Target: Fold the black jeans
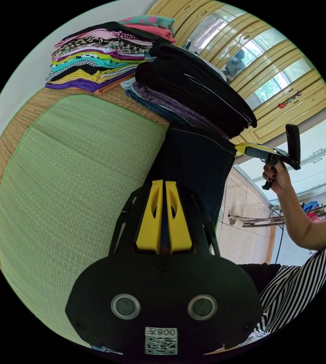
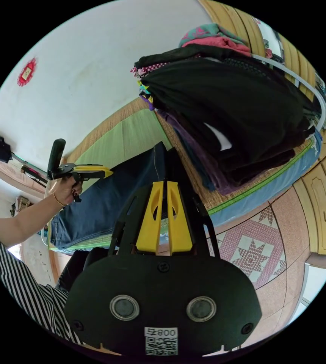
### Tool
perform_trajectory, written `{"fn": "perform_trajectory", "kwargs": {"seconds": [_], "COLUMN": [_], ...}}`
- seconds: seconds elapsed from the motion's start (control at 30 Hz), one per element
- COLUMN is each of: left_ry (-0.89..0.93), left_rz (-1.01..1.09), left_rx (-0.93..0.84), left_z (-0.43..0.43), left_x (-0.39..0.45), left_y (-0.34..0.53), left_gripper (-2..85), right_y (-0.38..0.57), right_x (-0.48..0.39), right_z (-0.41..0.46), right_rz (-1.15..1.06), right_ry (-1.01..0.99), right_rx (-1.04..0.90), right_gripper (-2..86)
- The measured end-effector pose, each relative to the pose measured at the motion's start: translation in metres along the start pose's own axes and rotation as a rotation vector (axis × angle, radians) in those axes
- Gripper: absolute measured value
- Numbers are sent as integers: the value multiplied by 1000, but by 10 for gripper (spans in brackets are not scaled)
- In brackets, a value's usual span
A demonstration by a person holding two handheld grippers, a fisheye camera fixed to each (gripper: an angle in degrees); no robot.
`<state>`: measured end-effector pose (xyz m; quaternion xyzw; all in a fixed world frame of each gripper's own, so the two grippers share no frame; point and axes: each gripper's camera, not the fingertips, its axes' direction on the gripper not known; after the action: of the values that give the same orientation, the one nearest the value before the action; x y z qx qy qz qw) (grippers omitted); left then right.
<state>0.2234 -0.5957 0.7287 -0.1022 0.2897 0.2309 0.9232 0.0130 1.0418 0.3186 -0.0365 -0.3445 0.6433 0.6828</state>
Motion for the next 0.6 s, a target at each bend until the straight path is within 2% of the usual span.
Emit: {"fn": "perform_trajectory", "kwargs": {"seconds": [0.6], "left_ry": [-18], "left_rz": [-96], "left_rx": [-53], "left_z": [-26], "left_x": [-22], "left_y": [28], "left_gripper": [9], "right_y": [20], "right_x": [57], "right_z": [90], "right_rz": [165], "right_ry": [30], "right_rx": [-98], "right_gripper": [13]}}
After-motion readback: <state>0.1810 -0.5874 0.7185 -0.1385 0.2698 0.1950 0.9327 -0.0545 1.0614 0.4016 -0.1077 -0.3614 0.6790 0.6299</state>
